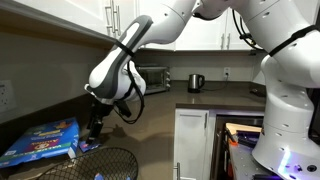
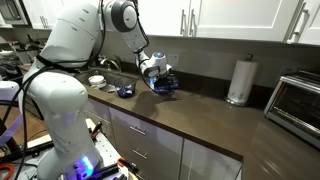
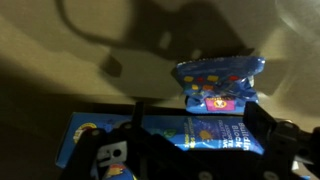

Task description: Pick the blue pack on the counter and put it in the basket

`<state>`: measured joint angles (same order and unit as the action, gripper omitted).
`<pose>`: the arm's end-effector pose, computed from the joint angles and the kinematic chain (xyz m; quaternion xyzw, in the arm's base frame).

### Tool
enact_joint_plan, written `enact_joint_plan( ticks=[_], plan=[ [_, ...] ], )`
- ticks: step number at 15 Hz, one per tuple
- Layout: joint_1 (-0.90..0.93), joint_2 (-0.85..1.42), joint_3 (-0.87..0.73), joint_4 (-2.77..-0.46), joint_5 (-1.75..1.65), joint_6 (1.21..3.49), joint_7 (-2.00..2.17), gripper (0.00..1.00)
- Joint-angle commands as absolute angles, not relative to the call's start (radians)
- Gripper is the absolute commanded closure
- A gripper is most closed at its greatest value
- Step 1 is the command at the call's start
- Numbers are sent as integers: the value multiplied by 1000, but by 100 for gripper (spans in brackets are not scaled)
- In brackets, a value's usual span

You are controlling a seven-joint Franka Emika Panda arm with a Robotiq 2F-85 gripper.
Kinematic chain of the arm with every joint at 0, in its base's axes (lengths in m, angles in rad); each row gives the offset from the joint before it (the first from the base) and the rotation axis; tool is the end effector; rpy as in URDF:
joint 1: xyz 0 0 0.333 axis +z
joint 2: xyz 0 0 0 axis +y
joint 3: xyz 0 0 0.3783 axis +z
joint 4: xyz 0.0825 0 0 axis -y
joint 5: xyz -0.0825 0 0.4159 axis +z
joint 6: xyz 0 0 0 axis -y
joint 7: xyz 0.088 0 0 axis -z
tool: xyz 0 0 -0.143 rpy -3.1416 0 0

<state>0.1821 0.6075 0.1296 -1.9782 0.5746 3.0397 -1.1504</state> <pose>0.6848 0.1728 0.1909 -0.8812 -0.4054 -0.2415 0.0282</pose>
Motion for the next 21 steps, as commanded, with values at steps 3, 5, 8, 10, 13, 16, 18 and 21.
enact_joint_plan(
  ticks=[3, 5, 8, 10, 13, 16, 18, 21],
  plan=[
    [81, 632, 195, -1950, 317, 2947, -973, 0],
    [42, 647, 224, -1942, 234, 2934, -921, 17],
    [-2, 665, 261, -1932, 152, 2914, -869, 26],
    [-21, 666, 281, -1932, 118, 2908, -844, 52],
    [-32, 641, 294, -1957, 83, 2911, -810, 70],
    [-35, 590, 295, -2006, 55, 2910, -765, 89],
    [-52, 551, 310, -2052, 51, 2928, -750, 96],
    [-115, 479, 369, -2141, 79, 2944, -763, 94]
  ],
)
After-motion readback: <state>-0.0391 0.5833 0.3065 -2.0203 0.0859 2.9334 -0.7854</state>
